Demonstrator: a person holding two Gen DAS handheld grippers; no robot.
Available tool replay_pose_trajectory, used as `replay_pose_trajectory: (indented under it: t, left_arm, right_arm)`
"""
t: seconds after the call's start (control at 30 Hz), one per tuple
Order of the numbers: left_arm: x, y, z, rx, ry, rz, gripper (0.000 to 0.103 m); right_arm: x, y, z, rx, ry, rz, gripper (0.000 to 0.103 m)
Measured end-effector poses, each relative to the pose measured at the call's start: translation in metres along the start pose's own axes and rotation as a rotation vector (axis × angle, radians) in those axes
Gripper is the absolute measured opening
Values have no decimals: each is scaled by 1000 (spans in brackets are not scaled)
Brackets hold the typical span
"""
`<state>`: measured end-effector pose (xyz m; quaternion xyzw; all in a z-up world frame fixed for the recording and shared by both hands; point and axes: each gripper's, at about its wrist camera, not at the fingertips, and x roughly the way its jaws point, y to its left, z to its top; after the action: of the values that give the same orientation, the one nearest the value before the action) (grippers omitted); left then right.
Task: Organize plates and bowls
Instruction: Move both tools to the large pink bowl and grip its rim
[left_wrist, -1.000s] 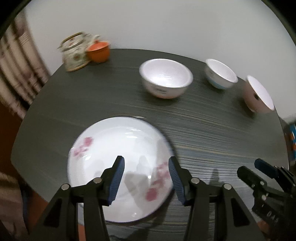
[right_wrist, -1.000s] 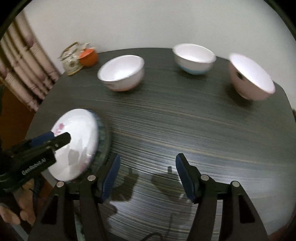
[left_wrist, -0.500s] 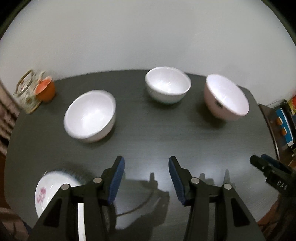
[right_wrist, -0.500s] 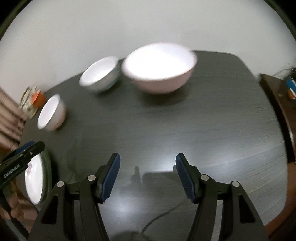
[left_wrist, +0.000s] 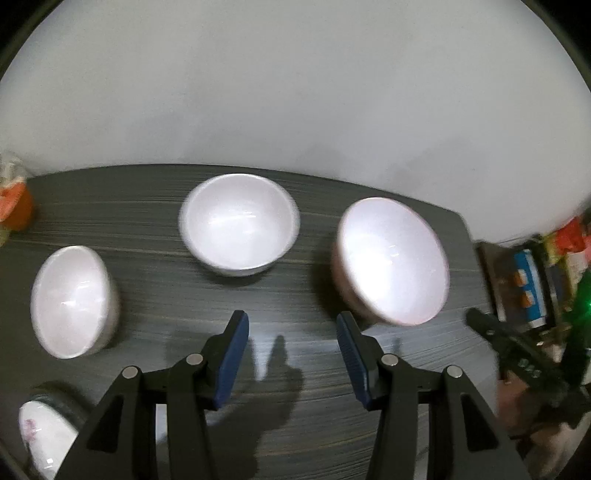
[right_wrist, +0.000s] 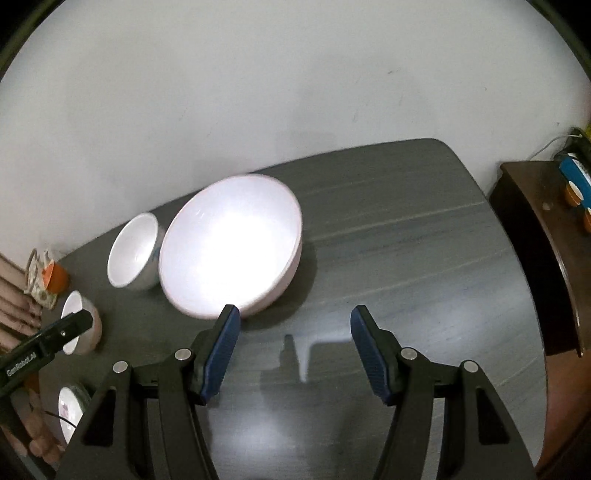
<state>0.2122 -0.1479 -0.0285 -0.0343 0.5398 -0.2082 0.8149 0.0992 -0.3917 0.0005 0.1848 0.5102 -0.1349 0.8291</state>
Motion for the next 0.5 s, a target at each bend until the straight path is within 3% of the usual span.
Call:
replay_pose_trajectory:
  t: [0.17,0.5]
  left_arm:
    - [24,-15,5,-51,52,-61,51]
    - [69,-26,27,-112,114,-69,51]
  right_arm:
    - [16,-14,15,51,25,19,60]
    - [50,-15,30,92,82,32,60]
